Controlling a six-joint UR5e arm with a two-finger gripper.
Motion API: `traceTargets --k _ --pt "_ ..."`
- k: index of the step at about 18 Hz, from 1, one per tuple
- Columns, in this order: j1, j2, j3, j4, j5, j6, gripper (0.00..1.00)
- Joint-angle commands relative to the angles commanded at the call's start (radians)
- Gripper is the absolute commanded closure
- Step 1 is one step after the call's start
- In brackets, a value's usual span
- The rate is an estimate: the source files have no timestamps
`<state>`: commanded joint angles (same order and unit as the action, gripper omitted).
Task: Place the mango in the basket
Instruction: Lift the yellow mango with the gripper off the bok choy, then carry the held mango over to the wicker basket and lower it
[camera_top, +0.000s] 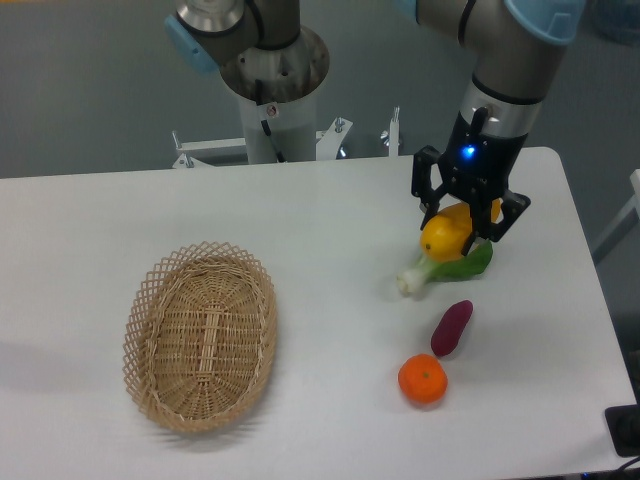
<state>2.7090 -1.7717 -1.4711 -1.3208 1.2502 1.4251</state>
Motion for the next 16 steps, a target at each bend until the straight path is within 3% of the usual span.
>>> traceTargets --k 6,10,16 --pt "-0.014 0.014 -0.031 0.008 0.012 -0.015 0.50" --pt "-0.018 0.058 -0.098 0.026 0.011 -0.046 0.50" --pt "-0.165 0.061 -0.173 0.185 0.012 -0.343 0.50"
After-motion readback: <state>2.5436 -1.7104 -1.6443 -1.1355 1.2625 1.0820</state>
